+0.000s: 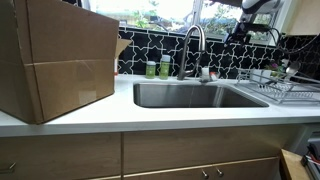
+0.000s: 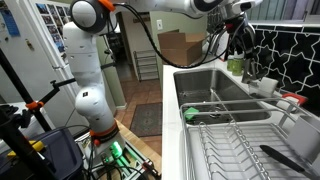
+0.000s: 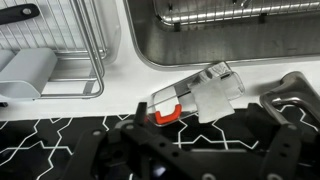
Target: Close the tap using the faucet, pick remove the blue sponge from the sink and use it to wipe the front edge of the sink
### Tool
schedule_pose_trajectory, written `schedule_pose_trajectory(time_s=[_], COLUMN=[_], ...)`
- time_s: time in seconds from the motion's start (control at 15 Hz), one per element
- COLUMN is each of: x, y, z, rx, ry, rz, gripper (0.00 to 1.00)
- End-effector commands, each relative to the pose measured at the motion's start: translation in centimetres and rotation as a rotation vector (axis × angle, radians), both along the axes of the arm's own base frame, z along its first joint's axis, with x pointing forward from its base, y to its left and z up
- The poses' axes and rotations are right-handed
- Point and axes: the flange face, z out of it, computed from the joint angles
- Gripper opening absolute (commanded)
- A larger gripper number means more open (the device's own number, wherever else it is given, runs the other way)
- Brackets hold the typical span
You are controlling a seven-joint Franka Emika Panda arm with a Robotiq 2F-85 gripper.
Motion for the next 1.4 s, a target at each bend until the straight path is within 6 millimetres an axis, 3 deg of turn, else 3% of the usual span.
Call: schedule_pose_trajectory(time_s=[0.0,0.13,0.4,0.67,1.0,1.33], x=[1.2,2.2,5.5,7.8,9.0,10.6], y=[-1.8,-2.7,-5.0,-5.7,-6.3,-7.0], z=[-2.1,-3.0,-3.9,-5.0,-6.6,-7.8], rx=[0.033,0.039,0.037,0.174,0.277,0.272], ry=[0.068,0.044,-0.203,-0.354,-0.295,-0.221], rz=[-0.033,0.011,0.088,0.209,0.435,0.538], gripper=[1.00,1.00,1.00,1.00,1.00,1.00])
